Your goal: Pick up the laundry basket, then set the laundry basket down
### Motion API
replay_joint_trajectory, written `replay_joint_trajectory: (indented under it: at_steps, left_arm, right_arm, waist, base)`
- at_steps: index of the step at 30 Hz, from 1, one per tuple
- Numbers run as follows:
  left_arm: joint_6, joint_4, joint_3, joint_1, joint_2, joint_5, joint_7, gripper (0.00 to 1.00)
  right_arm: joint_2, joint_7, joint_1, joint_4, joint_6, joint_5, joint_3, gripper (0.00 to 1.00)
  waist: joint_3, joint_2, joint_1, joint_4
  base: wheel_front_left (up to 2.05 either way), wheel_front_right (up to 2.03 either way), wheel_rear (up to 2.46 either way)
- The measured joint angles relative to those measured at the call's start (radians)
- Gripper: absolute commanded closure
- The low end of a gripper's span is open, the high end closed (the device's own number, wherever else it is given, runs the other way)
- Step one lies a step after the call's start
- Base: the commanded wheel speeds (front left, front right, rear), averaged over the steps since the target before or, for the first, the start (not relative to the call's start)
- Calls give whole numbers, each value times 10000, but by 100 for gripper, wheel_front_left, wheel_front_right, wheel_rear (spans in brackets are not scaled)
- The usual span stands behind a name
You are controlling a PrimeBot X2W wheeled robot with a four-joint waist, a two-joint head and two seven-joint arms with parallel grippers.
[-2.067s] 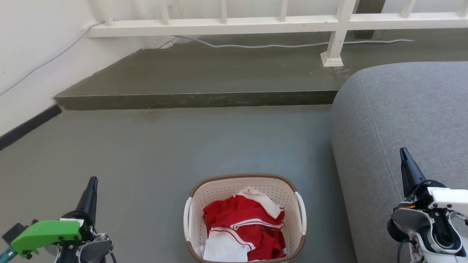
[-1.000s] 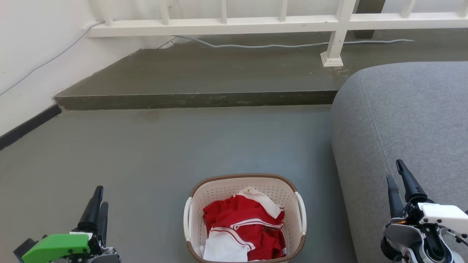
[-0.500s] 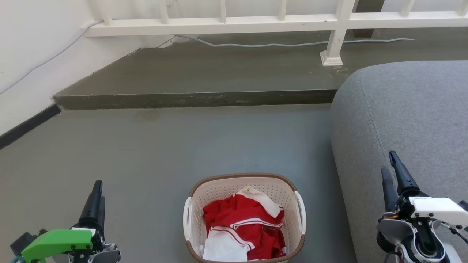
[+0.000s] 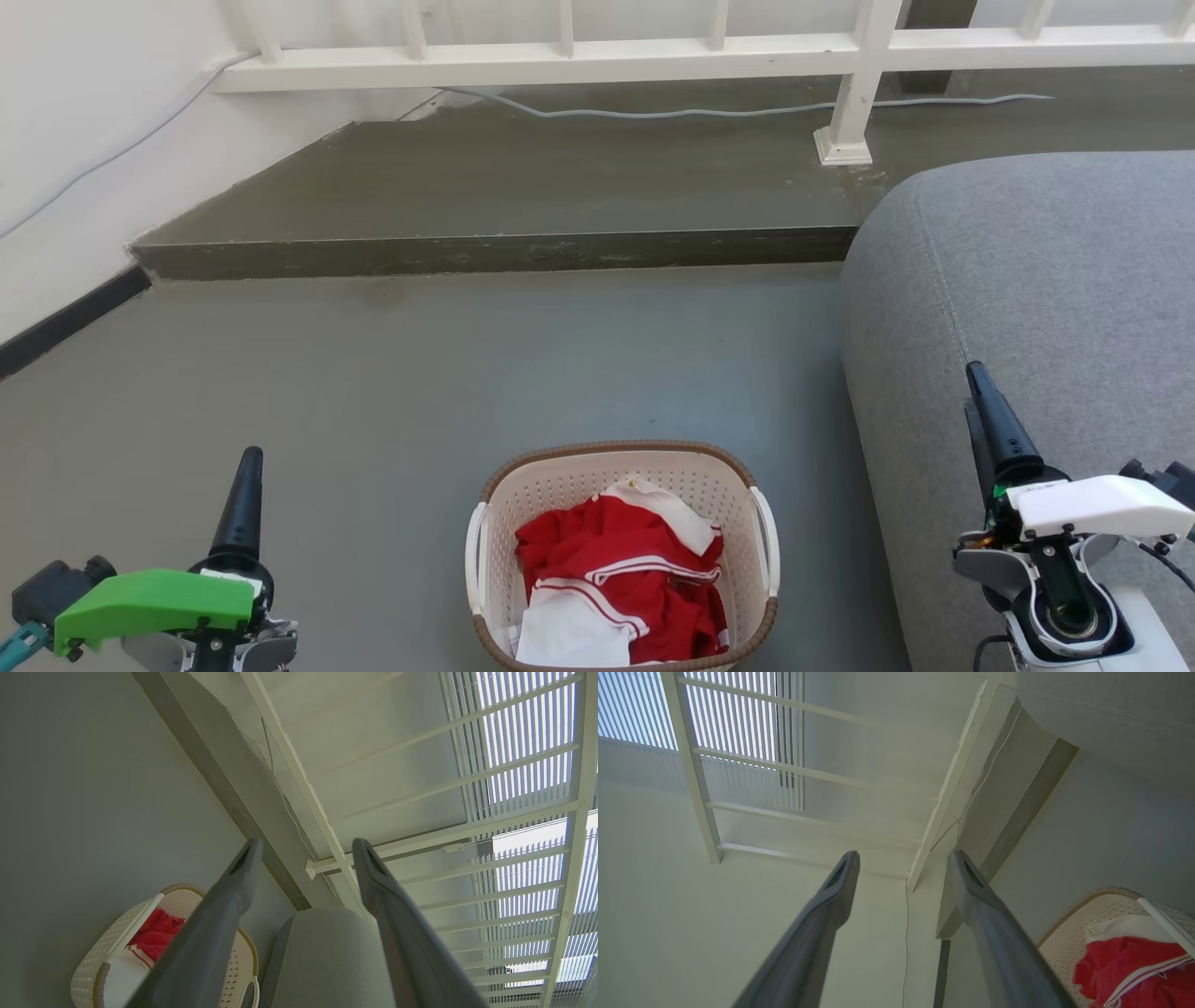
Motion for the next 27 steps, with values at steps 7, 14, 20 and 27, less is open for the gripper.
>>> replay_joint_trajectory:
  at_steps: [7, 14, 20, 27]
  left_arm:
    - [0, -69, -196, -129, 29, 1202, -226, 0]
    - [148, -209, -205, -214, 42, 2468, -456, 0]
    - [286, -336, -307, -215, 128, 3703, -669, 0]
    - [351, -422, -545, -223, 115, 4729, -888, 0]
  right_arm:
    - [-316, -261, -49, 31, 0, -1287, 447, 0]
    - [-596, -491, -265, 119, -117, -2690, 1133, 0]
    - [-821, -708, -489, 198, -543, -3944, 1574, 0]
    - [-825, -899, -635, 121, -978, -4978, 1712, 0]
  waist:
    - [13, 0, 0, -28]
    - [22, 0, 0, -47]
    - [26, 0, 0, -64]
    - [45, 0, 0, -80]
  base:
    - [0, 0, 0]
    - [0, 0, 0]
    - [0, 0, 0]
    - [0, 0, 0]
